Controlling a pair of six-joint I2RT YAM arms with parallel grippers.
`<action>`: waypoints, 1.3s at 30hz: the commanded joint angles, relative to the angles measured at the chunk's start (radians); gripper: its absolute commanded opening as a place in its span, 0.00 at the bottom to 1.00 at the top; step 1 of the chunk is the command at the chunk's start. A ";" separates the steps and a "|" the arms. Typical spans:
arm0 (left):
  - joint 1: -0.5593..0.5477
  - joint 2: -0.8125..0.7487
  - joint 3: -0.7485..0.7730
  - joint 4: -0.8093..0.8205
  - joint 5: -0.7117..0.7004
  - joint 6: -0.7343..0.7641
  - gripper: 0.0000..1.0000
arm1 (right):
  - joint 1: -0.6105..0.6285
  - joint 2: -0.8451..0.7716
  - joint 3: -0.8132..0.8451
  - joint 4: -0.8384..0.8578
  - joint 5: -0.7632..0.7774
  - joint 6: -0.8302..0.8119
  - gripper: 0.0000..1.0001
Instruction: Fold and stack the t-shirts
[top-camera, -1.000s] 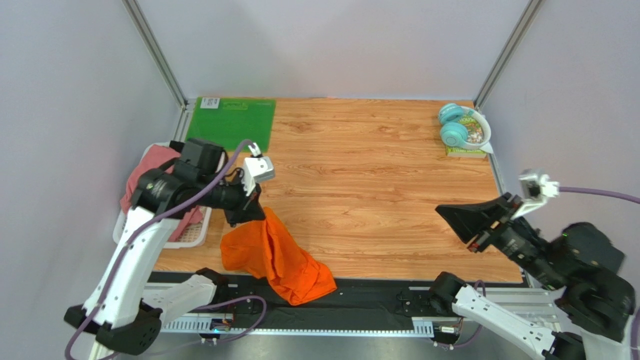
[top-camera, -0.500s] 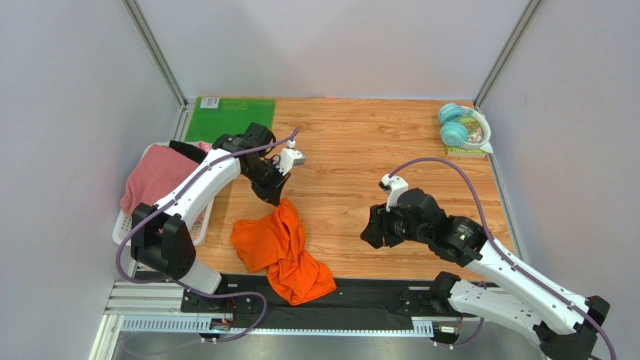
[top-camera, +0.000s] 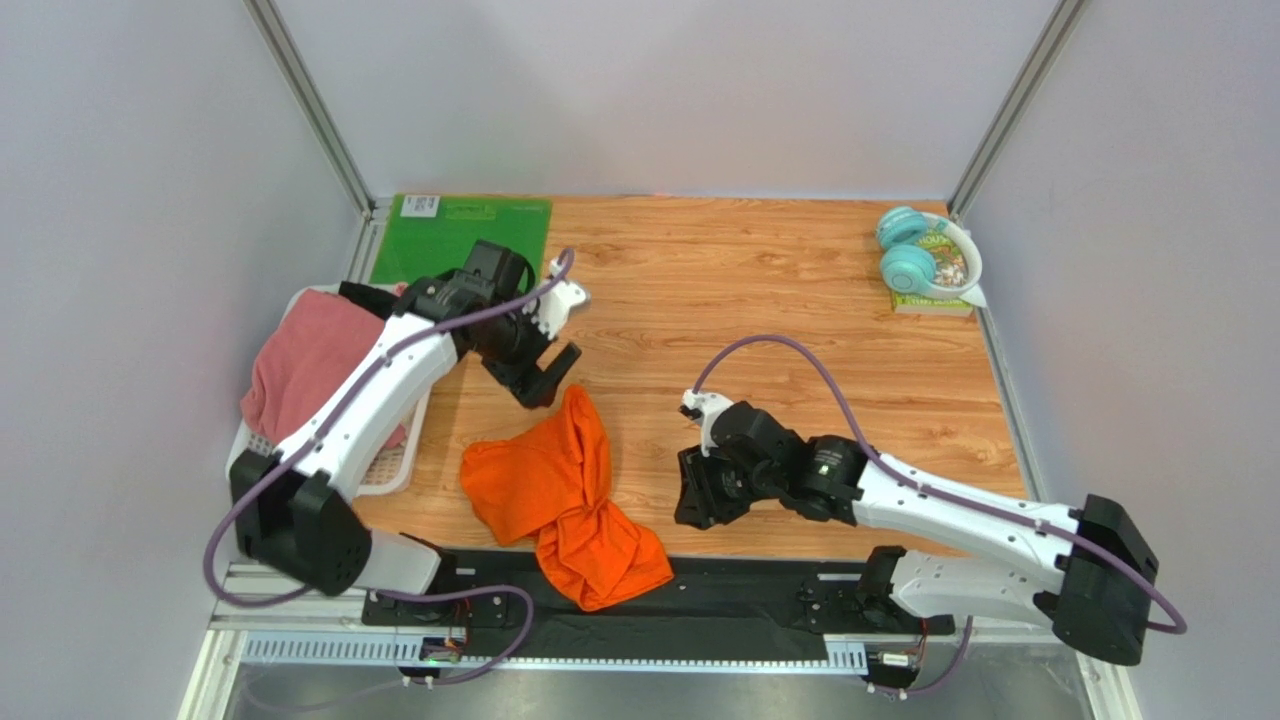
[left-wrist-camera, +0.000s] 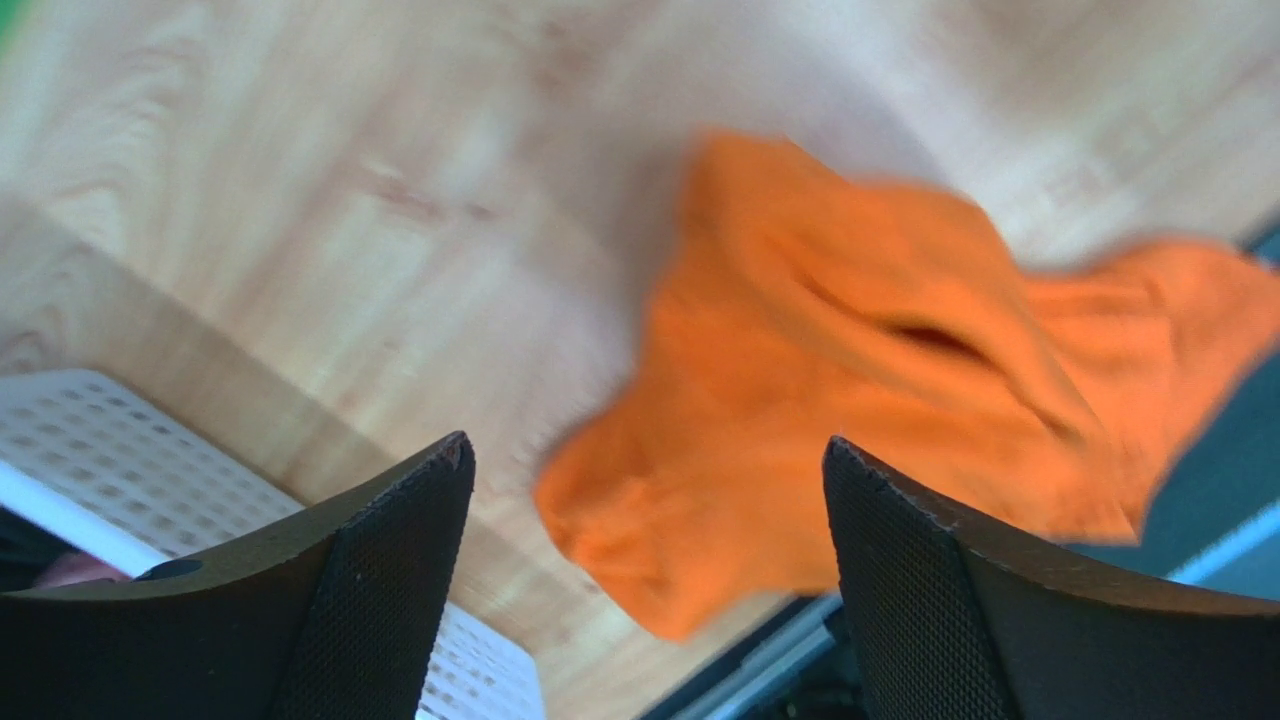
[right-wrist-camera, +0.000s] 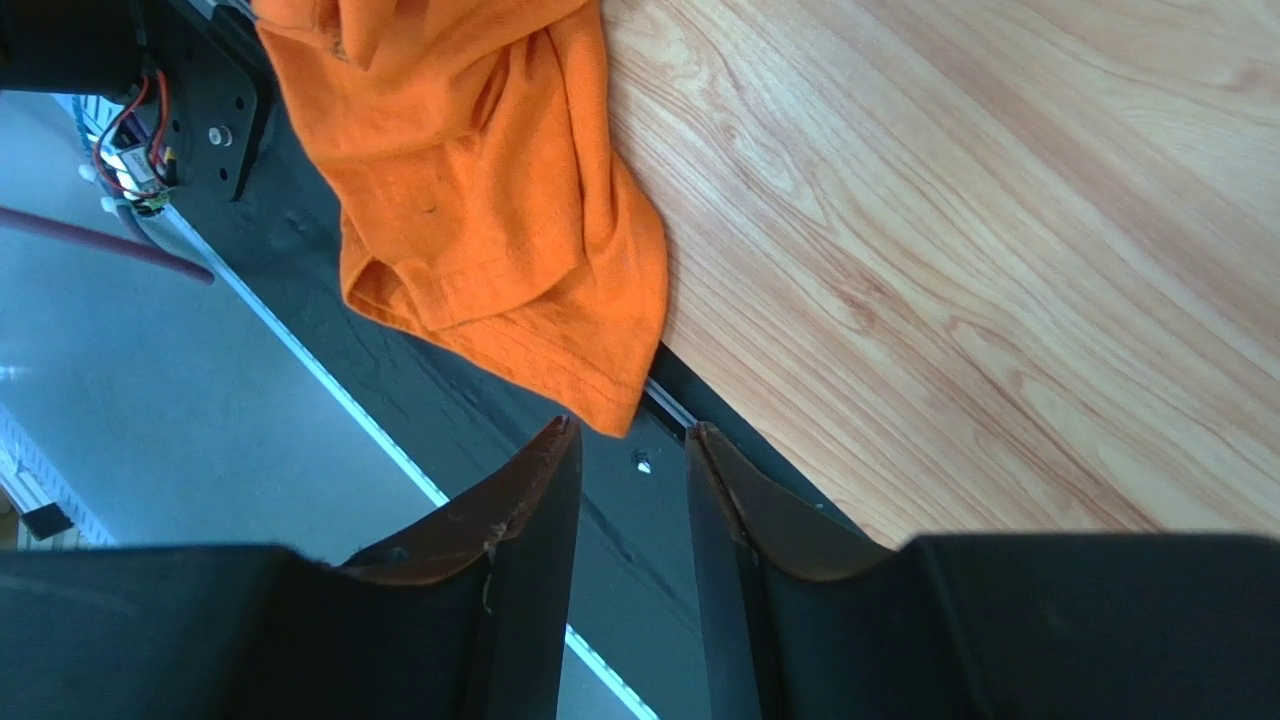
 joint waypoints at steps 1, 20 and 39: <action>-0.117 -0.205 -0.180 -0.194 0.043 0.095 0.89 | 0.019 0.084 0.026 0.151 -0.037 0.025 0.37; -0.121 -0.023 -0.367 -0.023 -0.132 0.079 0.77 | 0.075 0.339 0.061 0.322 -0.095 0.089 0.29; -0.105 -0.046 -0.051 -0.151 -0.087 0.060 0.00 | 0.083 0.310 0.074 0.284 -0.062 0.086 0.18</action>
